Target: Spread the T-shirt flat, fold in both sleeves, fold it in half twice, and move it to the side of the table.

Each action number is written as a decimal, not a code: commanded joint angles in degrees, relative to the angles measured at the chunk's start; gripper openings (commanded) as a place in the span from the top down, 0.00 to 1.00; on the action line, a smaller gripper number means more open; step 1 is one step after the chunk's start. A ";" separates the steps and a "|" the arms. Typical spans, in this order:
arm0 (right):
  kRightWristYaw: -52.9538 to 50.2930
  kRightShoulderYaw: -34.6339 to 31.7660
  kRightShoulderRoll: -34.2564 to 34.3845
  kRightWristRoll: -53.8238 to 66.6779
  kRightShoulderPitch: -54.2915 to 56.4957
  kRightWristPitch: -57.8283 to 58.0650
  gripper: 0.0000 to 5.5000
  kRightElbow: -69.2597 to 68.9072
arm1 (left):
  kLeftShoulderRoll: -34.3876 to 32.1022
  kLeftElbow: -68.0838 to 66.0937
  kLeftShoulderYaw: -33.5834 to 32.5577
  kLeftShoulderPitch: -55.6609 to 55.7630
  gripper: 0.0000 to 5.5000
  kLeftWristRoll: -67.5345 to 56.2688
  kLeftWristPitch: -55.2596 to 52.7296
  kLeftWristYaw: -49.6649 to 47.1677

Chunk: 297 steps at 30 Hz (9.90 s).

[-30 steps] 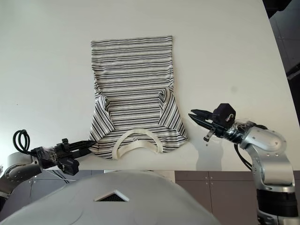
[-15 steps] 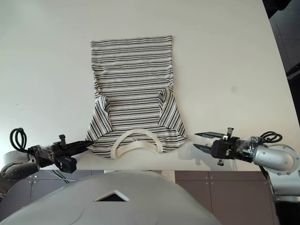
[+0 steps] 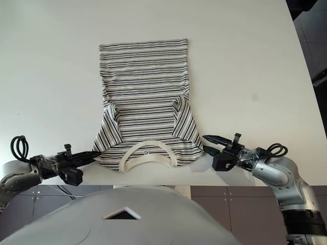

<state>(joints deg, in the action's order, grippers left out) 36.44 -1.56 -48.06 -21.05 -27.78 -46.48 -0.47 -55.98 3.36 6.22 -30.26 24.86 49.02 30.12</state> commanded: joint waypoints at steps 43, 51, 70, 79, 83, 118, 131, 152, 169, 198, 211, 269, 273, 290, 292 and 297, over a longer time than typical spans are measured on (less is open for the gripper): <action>-21.37 7.71 -4.82 -14.54 2.89 -13.17 0.70 6.85 | -2.67 -4.63 1.22 0.69 0.98 1.39 -0.06 0.76; -20.43 8.74 -5.86 -12.90 4.16 -12.89 0.98 8.43 | -2.58 -4.27 1.66 1.55 0.98 0.67 -0.38 1.16; 16.77 -10.71 -28.50 43.79 -18.32 21.95 0.98 -27.29 | -8.36 24.25 -14.63 -16.12 0.98 -37.54 -19.41 15.74; 21.92 -14.58 -26.06 63.89 1.32 52.55 0.98 -32.89 | -4.34 31.27 -14.50 1.24 0.98 -47.62 -40.37 16.06; 25.64 1.64 -17.93 58.16 27.98 62.01 0.98 -17.33 | 1.75 19.30 -6.23 22.25 0.98 -42.85 -48.04 14.71; 2.74 5.87 26.29 20.05 77.90 52.72 0.44 74.70 | 35.85 -72.88 1.57 72.84 0.59 -17.71 -33.90 -3.65; 2.51 4.80 27.10 17.69 76.69 36.13 0.40 67.27 | 32.46 -29.18 5.89 57.74 0.59 -12.00 -27.83 -5.67; 36.08 34.66 3.80 14.42 54.42 27.75 0.40 19.03 | 15.61 -29.82 19.01 47.55 0.59 12.35 -21.38 -6.05; 23.45 24.14 15.44 18.71 60.87 41.44 0.40 21.28 | 18.24 -57.70 26.59 70.81 0.59 18.73 9.20 -27.88; -0.38 21.16 24.74 3.71 74.15 23.84 0.84 71.78 | 17.76 -4.85 20.60 35.32 0.59 0.42 -17.73 2.31; 15.66 7.44 10.68 20.92 50.51 36.82 0.84 19.39 | 7.09 -6.52 19.00 28.46 0.59 -0.05 -13.90 5.87; -3.01 16.28 1.38 -5.10 17.03 4.44 0.53 -1.35 | -0.21 -13.72 15.19 21.20 0.39 15.62 1.91 -12.24; -3.28 16.94 1.34 -5.43 17.17 4.34 0.53 -1.32 | 1.02 -15.93 17.08 24.59 0.39 19.25 1.81 -13.09; -5.76 19.04 3.60 -7.15 20.39 5.29 0.53 0.06 | 4.85 -13.42 23.52 28.64 0.39 18.82 2.42 -11.96; -6.07 19.02 3.57 -7.26 20.45 5.25 0.53 0.38 | 4.71 -12.82 23.64 27.98 0.39 17.43 2.29 -11.07; -6.55 19.05 3.49 -7.25 20.75 5.41 0.52 0.66 | 4.82 -12.44 24.28 26.87 0.56 14.20 1.36 -8.21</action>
<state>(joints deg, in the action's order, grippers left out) 29.82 17.15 -44.65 -27.34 -7.71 -41.58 -0.07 -49.72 -7.17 27.60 -0.45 36.27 52.09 16.85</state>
